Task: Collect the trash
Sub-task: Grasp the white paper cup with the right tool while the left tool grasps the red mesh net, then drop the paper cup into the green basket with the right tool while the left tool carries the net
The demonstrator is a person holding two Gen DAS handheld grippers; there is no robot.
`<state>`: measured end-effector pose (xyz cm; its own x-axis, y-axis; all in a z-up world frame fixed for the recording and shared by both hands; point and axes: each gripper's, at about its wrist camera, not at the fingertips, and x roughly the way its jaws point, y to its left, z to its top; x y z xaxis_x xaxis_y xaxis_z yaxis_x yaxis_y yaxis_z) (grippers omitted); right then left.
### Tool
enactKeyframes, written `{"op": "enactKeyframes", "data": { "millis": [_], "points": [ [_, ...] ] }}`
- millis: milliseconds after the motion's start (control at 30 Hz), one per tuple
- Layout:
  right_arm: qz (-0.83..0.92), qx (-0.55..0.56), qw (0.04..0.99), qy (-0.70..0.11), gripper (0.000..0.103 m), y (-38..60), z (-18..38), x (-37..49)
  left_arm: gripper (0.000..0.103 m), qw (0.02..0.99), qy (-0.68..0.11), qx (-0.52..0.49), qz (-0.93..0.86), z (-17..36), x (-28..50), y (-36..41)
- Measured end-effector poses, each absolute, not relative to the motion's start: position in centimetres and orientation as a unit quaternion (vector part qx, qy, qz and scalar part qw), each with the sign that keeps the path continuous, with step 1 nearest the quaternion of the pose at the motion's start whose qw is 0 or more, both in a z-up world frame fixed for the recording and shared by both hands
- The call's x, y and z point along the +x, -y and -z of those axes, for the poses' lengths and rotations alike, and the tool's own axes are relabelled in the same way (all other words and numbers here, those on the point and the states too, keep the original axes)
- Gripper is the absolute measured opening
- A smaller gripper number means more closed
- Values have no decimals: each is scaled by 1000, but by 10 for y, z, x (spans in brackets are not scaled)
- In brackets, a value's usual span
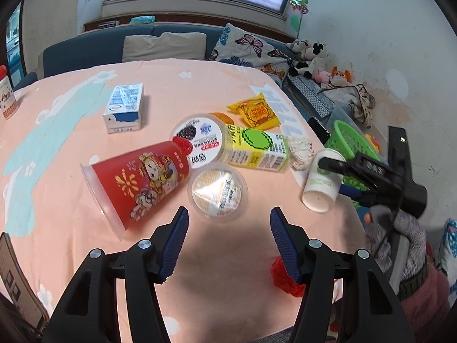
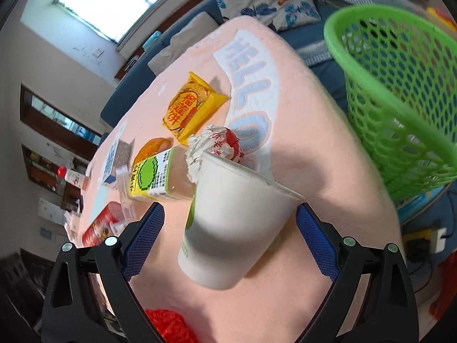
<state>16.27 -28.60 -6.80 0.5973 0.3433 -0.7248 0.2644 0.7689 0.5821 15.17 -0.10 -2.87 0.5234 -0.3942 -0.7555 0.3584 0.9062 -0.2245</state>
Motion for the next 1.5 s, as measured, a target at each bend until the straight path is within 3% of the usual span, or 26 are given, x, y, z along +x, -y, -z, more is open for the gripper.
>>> {"op": "enactKeyframes", "data": {
  "millis": [133,267,433,567,1100,1367,1500],
  "points": [
    [-27,348,820,-454,87,286,72,167,58,865,-444,-12,234,36,146,7],
    [-46,356,810,-463,71,285,76,170,58,854,-453,-4,255,42,140,16],
    [-60,335,824,-453,71,280,66,163,58,834,-472,6,288,57,128,32],
    [-67,305,842,-440,70,275,53,156,65,823,-483,8,298,68,122,42],
    [-72,254,881,-393,70,290,21,126,65,790,-502,-10,352,83,117,83],
    [-65,249,888,-380,70,307,11,112,64,785,-508,-14,355,89,122,104],
    [-63,245,893,-372,70,316,4,105,57,782,-514,-5,352,92,122,113]
  ]
}}
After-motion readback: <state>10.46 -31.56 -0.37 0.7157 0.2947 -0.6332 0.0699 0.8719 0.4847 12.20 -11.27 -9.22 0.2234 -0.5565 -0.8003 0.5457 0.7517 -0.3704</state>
